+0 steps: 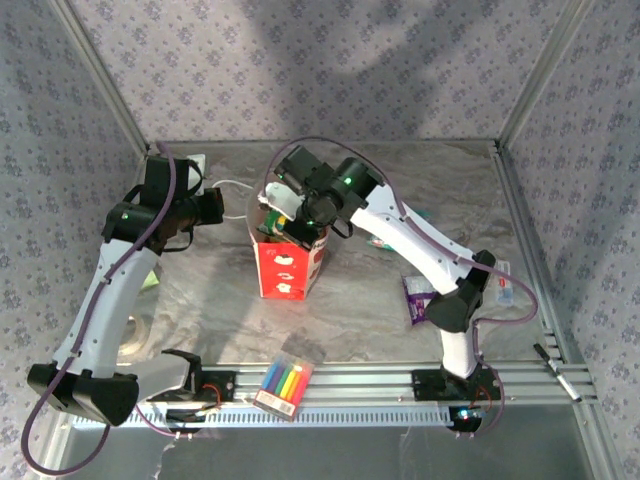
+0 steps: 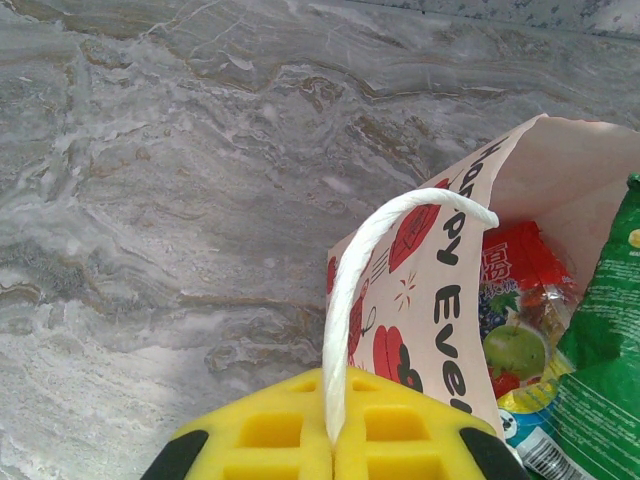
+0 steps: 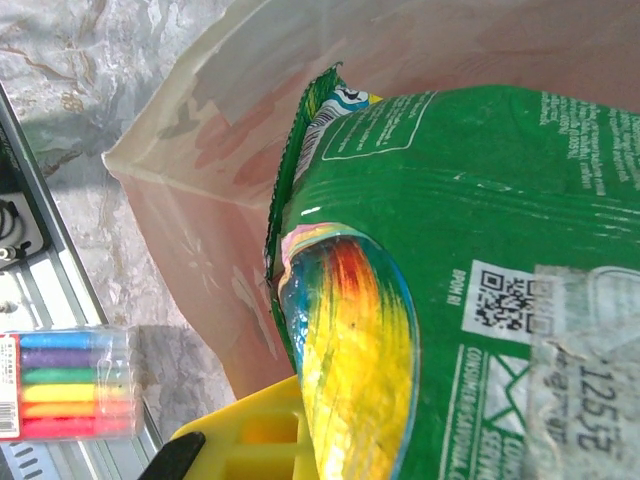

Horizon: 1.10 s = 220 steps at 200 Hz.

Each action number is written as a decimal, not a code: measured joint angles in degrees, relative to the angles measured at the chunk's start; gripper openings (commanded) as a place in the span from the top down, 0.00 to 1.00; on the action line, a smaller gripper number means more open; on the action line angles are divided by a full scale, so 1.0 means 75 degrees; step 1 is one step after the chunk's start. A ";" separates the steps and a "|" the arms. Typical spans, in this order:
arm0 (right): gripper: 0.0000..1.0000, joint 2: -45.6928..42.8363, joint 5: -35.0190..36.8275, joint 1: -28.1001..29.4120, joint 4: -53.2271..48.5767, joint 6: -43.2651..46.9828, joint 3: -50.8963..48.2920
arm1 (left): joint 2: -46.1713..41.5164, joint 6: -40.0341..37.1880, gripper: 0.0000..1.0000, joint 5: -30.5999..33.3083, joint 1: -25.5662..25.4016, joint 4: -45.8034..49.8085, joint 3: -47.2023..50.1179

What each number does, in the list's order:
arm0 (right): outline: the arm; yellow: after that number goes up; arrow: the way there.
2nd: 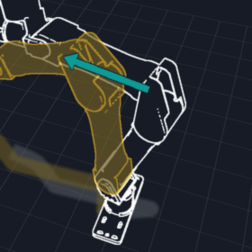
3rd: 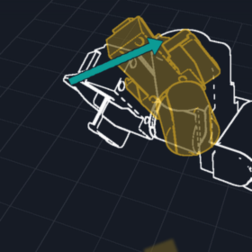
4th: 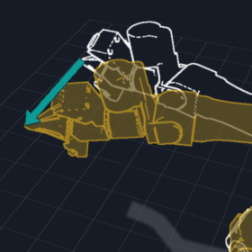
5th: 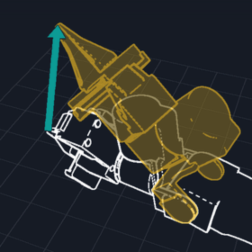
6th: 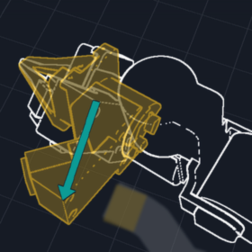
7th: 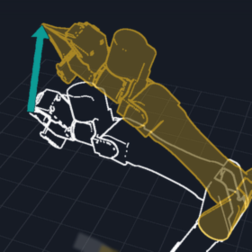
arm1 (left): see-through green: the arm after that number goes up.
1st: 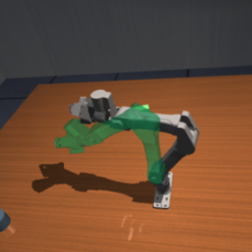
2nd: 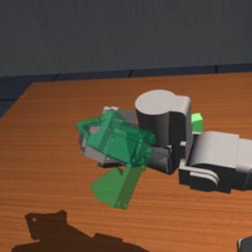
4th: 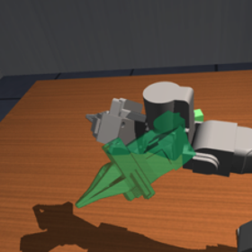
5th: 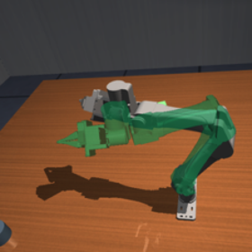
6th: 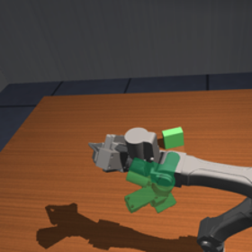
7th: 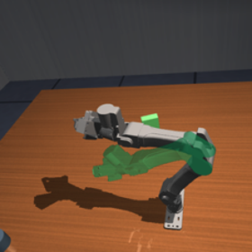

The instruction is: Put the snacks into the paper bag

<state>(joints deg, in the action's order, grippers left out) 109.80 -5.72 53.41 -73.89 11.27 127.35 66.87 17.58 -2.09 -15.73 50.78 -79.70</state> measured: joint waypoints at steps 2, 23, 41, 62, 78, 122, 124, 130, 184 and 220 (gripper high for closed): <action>1.00 0.0006 0.0006 0.0000 -0.0003 0.0000 0.0000 | 0.0000 0.0000 0.95 -0.0003 0.0000 0.0003 0.0000; 1.00 0.0102 0.0061 -0.0015 -0.0020 0.0026 0.0044 | 0.0000 0.0000 0.95 -0.0003 0.0000 0.0003 0.0000; 0.93 0.0239 0.0050 -0.0064 -0.0020 0.0026 0.0195 | 0.0000 0.0000 0.95 -0.0003 0.0000 0.0000 0.0000; 0.70 0.0411 0.0047 -0.0111 -0.0050 0.0079 0.0452 | 0.0000 -0.0006 0.95 0.0000 0.0009 0.0003 0.0000; 0.56 0.0507 0.0047 -0.0117 -0.0050 0.0090 0.0600 | 0.0000 -0.0020 0.95 0.0000 0.0035 0.0003 0.0000; 0.49 0.0513 0.0195 -0.0117 -0.0038 0.0143 0.0664 | 0.0029 -0.0023 0.95 -0.0003 0.0055 0.0000 0.0000; 0.49 0.0507 0.0207 -0.0117 -0.0032 0.0140 0.0664 | 0.0032 -0.0023 0.95 -0.0003 0.0055 -0.0003 0.0000; 0.48 0.0490 0.0254 -0.0117 -0.0015 0.0128 0.0664 | 0.0052 -0.0020 0.95 -0.0006 0.0067 -0.0003 0.0000; 0.42 -0.0694 0.0714 -0.0117 0.0460 -0.0198 0.0245 | 0.0114 -0.0020 0.95 -0.0006 0.0085 -0.0003 -0.0003; 0.40 -0.2171 0.1067 -0.0152 0.0895 -0.0428 -0.0813 | 0.0114 -0.0017 0.95 -0.0006 0.0085 -0.0003 -0.0003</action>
<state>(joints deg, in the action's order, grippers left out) 93.51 2.28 52.27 -67.18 8.05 121.25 67.72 17.45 -2.13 -15.09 50.76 -79.72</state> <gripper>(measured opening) 0.597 0.054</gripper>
